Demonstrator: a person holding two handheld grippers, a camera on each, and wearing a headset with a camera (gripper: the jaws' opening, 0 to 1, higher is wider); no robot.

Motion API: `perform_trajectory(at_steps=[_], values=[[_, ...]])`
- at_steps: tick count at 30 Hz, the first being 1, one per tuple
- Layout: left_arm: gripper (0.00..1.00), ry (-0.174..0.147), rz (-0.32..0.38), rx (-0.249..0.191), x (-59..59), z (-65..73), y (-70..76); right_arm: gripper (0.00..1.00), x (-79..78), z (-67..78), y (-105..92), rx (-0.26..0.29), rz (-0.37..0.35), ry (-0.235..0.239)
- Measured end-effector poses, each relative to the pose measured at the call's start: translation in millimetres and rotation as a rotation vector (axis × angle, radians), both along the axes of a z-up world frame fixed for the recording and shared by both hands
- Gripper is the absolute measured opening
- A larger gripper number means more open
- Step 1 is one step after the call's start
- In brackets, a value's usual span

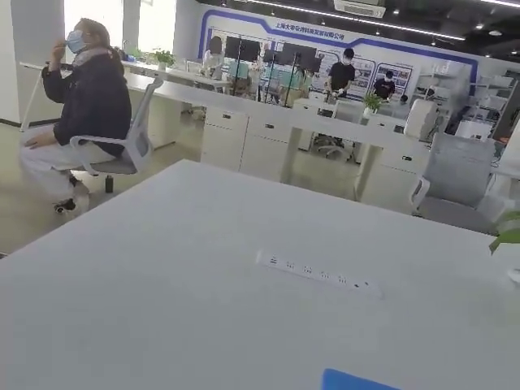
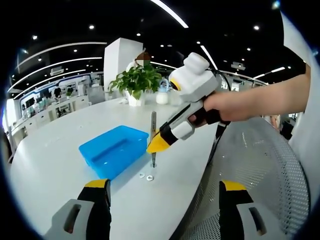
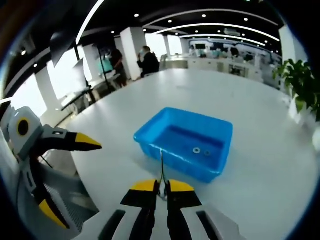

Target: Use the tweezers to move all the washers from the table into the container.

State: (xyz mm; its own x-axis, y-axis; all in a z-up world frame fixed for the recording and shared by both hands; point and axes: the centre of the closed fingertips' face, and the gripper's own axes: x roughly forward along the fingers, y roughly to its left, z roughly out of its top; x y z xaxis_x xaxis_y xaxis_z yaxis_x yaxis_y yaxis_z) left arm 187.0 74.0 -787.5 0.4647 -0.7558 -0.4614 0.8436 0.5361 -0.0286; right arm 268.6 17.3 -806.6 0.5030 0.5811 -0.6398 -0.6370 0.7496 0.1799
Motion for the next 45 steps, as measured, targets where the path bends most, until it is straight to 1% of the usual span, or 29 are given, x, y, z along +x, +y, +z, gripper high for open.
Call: perform_trajectory(at_steps=[7,14,21,25,32,38,45], values=[[0.91,0.002,0.002,-0.003,0.1,0.2,0.1,0.04,6.0,20.2,-0.1,0.025,-0.020,-0.032],[0.91,-0.001,0.005,-0.006,0.8,1.0,0.0,0.04,14.5,39.6,8.3,0.029,0.003,-0.070],[0.91,0.001,0.008,-0.007,1.3,0.8,0.4,0.04,23.8,52.1,20.6,0.030,0.032,-0.097],[0.91,0.010,0.013,-0.012,1.6,0.4,1.1,0.04,30.0,56.4,24.6,0.034,0.041,-0.108],[0.91,0.010,0.008,-0.007,0.6,-0.2,0.6,0.04,44.8,65.2,32.8,0.047,0.046,-0.132],[0.91,0.010,0.010,-0.006,1.0,-0.3,0.8,0.04,54.8,64.4,39.4,0.053,0.050,-0.135],[0.91,0.009,0.008,-0.004,1.0,-0.8,0.7,0.04,66.3,59.3,40.5,0.057,0.050,-0.116]])
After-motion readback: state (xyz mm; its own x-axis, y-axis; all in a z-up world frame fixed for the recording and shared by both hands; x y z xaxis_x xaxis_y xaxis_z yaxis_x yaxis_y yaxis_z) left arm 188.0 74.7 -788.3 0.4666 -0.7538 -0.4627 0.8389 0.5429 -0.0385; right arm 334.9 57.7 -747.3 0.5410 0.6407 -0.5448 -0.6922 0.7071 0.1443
